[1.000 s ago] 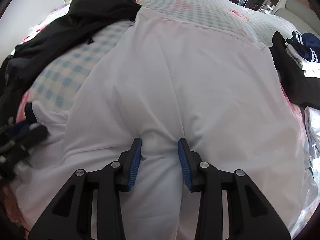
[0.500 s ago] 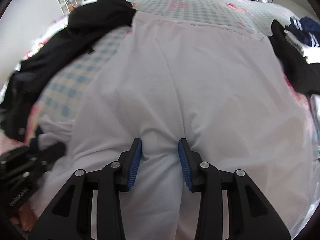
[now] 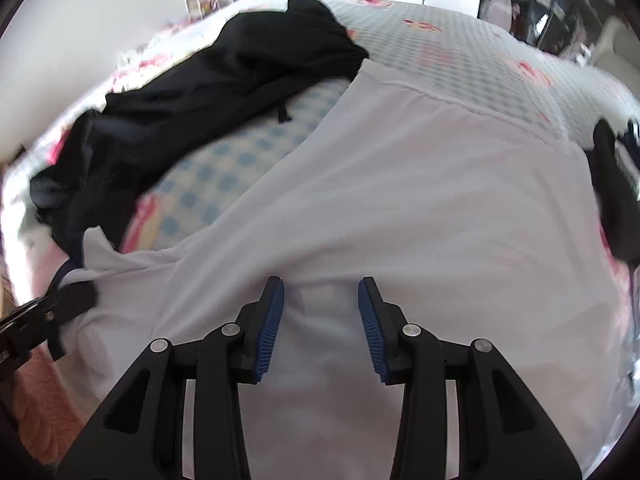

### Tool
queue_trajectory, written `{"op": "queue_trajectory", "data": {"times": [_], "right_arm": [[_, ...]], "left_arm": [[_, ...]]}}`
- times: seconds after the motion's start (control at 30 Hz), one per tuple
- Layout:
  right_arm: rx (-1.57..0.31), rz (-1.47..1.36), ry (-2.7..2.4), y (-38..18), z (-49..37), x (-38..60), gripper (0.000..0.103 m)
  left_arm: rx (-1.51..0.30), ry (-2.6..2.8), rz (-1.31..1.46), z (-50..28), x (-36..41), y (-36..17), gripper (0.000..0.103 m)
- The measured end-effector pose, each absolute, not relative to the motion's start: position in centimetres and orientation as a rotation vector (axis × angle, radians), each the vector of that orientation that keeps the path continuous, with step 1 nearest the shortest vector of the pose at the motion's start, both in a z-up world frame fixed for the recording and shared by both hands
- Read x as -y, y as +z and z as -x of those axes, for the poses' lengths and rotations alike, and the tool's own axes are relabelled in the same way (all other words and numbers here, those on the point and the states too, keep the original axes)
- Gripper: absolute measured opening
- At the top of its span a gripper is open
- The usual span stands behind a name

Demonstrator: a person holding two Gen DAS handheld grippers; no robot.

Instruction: Fold clothes

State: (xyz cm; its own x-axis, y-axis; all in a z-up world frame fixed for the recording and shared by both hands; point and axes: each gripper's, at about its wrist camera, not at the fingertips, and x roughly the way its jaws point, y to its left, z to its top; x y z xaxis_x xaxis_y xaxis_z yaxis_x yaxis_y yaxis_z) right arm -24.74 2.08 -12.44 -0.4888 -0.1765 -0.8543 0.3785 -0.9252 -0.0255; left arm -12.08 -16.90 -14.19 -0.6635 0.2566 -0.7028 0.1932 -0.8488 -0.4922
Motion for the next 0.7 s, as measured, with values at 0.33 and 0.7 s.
{"op": "queue_trajectory", "data": {"times": [0.33,0.7], "right_arm": [[-0.226,-1.587,-2.492,-14.4,26.1,-7.2,0.053],[-0.280,-1.568,-2.539,-11.8,26.3,-8.8,0.053]], "left_arm": [[0.833,2.709,1.364,13.7,17.0,-15.9,0.006],[0.762,2.830,1.318,12.9,18.8,-11.9,0.041]]}}
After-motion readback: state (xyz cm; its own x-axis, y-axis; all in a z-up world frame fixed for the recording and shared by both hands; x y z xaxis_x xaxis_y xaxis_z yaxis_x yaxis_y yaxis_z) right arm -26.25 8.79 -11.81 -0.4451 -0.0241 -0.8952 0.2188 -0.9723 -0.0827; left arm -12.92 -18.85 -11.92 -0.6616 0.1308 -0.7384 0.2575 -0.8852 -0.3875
